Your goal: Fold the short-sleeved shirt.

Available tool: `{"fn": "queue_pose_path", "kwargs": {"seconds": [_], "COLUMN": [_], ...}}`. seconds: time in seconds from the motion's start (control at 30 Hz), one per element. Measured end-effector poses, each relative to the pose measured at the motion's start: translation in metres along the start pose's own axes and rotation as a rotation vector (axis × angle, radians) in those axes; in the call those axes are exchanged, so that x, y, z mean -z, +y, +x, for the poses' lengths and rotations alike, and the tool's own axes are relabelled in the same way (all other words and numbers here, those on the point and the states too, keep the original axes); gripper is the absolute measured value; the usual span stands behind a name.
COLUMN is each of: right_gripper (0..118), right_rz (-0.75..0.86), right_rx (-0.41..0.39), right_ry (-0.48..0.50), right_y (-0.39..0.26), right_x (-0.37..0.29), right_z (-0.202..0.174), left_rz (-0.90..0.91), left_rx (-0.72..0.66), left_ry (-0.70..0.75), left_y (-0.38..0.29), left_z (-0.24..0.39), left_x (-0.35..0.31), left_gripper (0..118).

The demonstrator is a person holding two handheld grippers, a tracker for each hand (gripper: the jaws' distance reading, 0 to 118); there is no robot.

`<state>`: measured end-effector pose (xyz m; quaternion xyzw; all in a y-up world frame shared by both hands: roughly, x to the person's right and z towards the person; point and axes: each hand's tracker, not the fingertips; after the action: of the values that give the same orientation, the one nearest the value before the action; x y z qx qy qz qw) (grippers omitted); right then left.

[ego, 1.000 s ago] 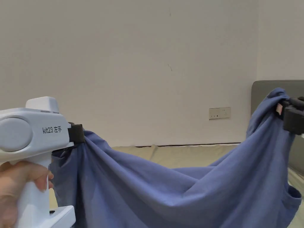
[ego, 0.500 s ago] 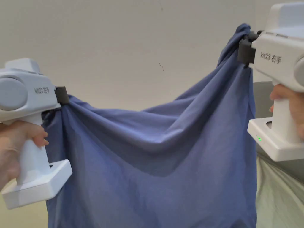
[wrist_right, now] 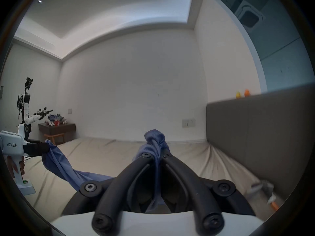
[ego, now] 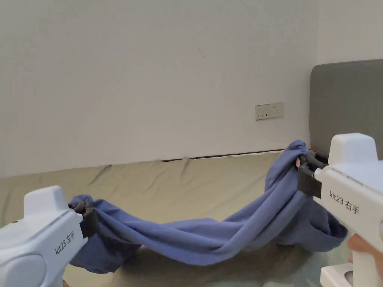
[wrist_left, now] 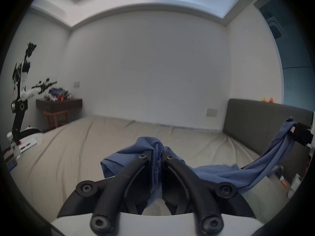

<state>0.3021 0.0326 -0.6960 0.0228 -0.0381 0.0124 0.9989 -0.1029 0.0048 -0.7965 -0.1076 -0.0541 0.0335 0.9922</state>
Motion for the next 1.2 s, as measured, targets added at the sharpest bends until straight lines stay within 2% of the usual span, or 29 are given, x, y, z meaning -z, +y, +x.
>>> {"fn": "queue_pose_path", "kwargs": {"seconds": [0.03,0.07,0.1,0.13,0.17,0.27,0.33,0.37,0.4,0.47,0.5,0.53,0.6,0.7,0.77,0.9,0.93,0.97,1.0,1.03,1.07,1.1,1.13,1.2], "right_gripper": [4,4,4,4,4,4,4,4,4,4,4,4,4,4,4,5,10,39,76,109,117,113,112,112], "right_rz": [-0.115,-0.082,-0.132,-0.107,-0.126,-0.135,-0.199,-0.188,-0.219,-0.15,-0.145,-0.245,-0.238,-0.334,-0.395,-0.46,-0.476,-0.514,-0.544,-0.553,-0.518,-0.399,-0.471,-0.43], "right_rx": [0.057,0.025,0.041,0.025,0.042,0.045,0.146,0.108,0.111,0.016,0.012,0.153,0.117,0.028,0.061,0.032,0.047,0.092,0.111,0.082,0.037,-0.019,0.058,0.077], "right_ry": [-0.019,-0.012,-0.045,-0.028,-0.032,-0.051,-0.051,-0.034,-0.046,-0.085,-0.091,-0.098,-0.09,-0.144,-0.138,-0.125,-0.128,-0.115,-0.1,-0.102,-0.083,-0.104,-0.116,-0.096], "right_y": [-0.014,-0.023,-0.031,-0.038,-0.045,-0.064,-0.075,-0.078,-0.082,-0.085,-0.084,-0.087,-0.087,-0.1,-0.114,-0.127,-0.128,-0.128,-0.128,-0.126,-0.122,-0.113,-0.108,-0.096], "right_x": [-0.016,-0.03,-0.045,-0.061,-0.074,-0.12,-0.147,-0.16,-0.174,-0.201,-0.213,-0.225,-0.244,-0.26,-0.265,-0.269,-0.269,-0.269,-0.269,-0.269,-0.277,-0.278,-0.274,-0.266], "right_z": [-0.007,-0.011,-0.016,-0.018,-0.02,-0.027,-0.025,-0.025,-0.025,-0.022,-0.018,-0.012,-0.007,-0.005,-0.003,-0.012,-0.011,-0.009,-0.007,-0.007,-0.012,-0.015,-0.017,-0.023], "left_rz": [-0.031,-0.051,-0.029,-0.026,-0.015,-0.087,-0.087,-0.079,-0.072,-0.068,-0.057,-0.061,-0.103,-0.134,-0.147,-0.213,-0.21,-0.201,-0.217,-0.217,-0.162,-0.129,-0.154,-0.144], "left_rx": [0.021,0.029,0.05,0.045,0.046,0.051,0.027,-0.003,-0.018,-0.022,-0.018,-0.004,0.01,-0.002,0.011,0.018,-0.016,-0.054,-0.07,-0.087,-0.086,-0.094,-0.087,-0.039], "left_ry": [0.015,0.035,0.024,0.037,0.027,0.036,0.029,0.036,0.033,0.053,0.065,0.066,0.093,0.092,0.091,0.117,0.128,0.148,0.146,0.147,0.126,0.11,0.121,0.112], "left_y": [-0.015,-0.028,-0.039,-0.05,-0.061,-0.084,-0.099,-0.102,-0.108,-0.116,-0.123,-0.129,-0.138,-0.155,-0.167,-0.179,-0.181,-0.182,-0.181,-0.18,-0.177,-0.171,-0.164,-0.149], "left_z": [-0.001,-0.002,-0.001,-0.002,-0.006,-0.012,-0.019,-0.019,-0.022,-0.025,-0.027,-0.029,-0.032,-0.033,-0.03,-0.031,-0.033,-0.038,-0.043,-0.047,-0.05,-0.052,-0.05,-0.042], "left_x": [-0.011,-0.023,-0.035,-0.053,-0.065,-0.093,-0.118,-0.132,-0.145,-0.169,-0.18,-0.19,-0.204,-0.217,-0.22,-0.221,-0.222,-0.224,-0.226,-0.231,-0.243,-0.248,-0.251,-0.253], "left_gripper": [9,9,9,9,9,9,9,9,9,9,9,9,9,9,9,11,21,56,90,118,113,113,114,114]}}
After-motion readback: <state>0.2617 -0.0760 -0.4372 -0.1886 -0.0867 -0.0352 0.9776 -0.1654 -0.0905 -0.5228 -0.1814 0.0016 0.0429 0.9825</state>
